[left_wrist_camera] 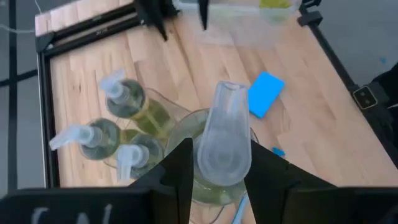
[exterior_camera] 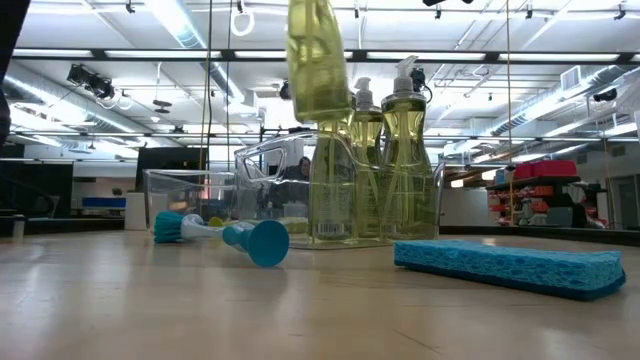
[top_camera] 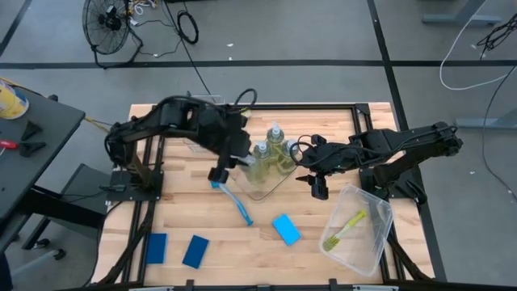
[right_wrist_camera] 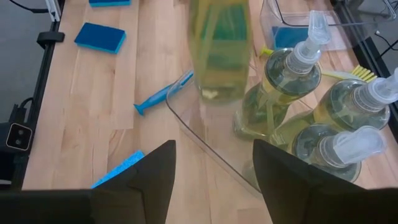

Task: Pick & Place Kitchen Sink Supplies
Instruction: Put the dishwashing liquid bottle into the bottom transparent bin, then put the blue sponge into the top transparent bin

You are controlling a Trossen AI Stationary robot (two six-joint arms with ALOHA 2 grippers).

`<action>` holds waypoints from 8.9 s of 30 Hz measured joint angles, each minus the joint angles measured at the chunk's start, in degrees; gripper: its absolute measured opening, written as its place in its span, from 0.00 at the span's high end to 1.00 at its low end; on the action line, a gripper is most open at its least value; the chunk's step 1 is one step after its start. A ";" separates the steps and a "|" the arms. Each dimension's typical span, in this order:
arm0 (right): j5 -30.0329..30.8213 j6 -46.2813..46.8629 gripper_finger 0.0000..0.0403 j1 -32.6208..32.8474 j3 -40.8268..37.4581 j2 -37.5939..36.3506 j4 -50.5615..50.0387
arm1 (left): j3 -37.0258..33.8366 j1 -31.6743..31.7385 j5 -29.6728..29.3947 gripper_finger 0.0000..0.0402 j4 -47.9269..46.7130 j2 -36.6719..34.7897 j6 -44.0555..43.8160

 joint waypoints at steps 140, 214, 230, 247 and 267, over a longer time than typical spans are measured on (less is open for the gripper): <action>-3.65 -0.52 0.47 1.46 0.02 2.57 -10.81 | -50.69 -5.26 -5.55 0.81 15.76 -26.71 -21.79; -19.60 -26.69 0.47 7.02 -7.60 28.09 20.04 | -50.62 -5.31 -4.92 0.81 17.45 -26.67 -25.91; -18.03 -26.49 0.47 6.66 -18.05 28.02 28.51 | -50.62 -5.31 -4.92 0.81 17.39 -26.67 -27.09; -22.90 -26.49 0.47 2.14 -20.76 29.62 34.63 | -50.64 -5.31 -4.92 0.81 17.41 -26.67 -27.08; -24.14 -26.51 0.68 2.14 -20.76 31.67 33.97 | -50.69 -5.31 -4.92 0.81 17.41 -26.67 -26.99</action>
